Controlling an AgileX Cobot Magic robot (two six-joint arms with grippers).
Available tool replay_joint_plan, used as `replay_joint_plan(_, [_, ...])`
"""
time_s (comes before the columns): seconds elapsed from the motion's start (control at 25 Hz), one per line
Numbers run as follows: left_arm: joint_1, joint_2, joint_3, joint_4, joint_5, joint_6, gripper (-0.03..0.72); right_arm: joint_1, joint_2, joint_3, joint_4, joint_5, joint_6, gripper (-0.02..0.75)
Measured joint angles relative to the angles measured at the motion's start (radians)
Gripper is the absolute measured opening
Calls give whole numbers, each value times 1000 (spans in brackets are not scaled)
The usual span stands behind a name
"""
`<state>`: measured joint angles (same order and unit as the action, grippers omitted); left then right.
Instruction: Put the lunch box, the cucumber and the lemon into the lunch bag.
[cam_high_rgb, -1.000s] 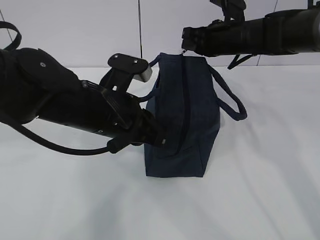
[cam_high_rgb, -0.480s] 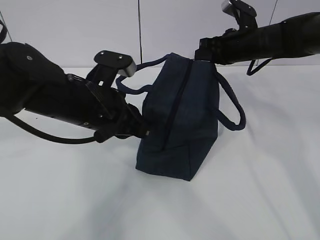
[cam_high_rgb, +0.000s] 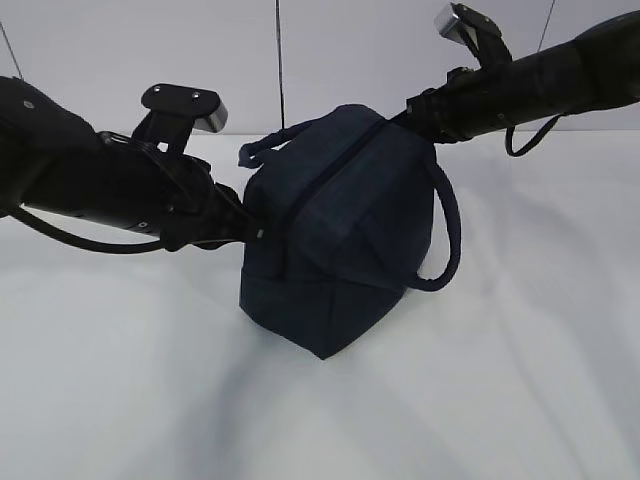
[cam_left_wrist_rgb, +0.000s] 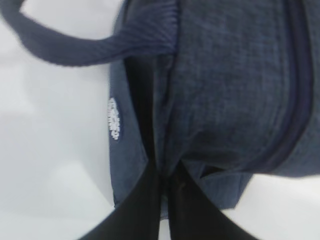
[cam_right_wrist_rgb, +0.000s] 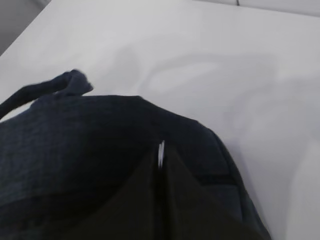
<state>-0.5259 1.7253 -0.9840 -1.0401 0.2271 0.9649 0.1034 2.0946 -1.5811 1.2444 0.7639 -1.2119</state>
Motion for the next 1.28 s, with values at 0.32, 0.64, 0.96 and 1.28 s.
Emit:
replay_joint_plan(0.32, [2, 7, 6, -30, -235, 1, -9, -10, -54, 0, -172, 138, 65, 1])
replay_joint_plan(0.64, [2, 15, 6, -47, -455, 5, -9, -10, -86, 0, -192, 147, 214, 1])
replay_joint_plan(0.96, [4, 15, 6, -53, -462, 5, -9, -12, -92, 0, -203, 41, 333, 0])
replay_joint_plan(1.28, [4, 15, 6, -54, -462, 5, -9, -12, -55, 0, -203, 9, 496, 0])
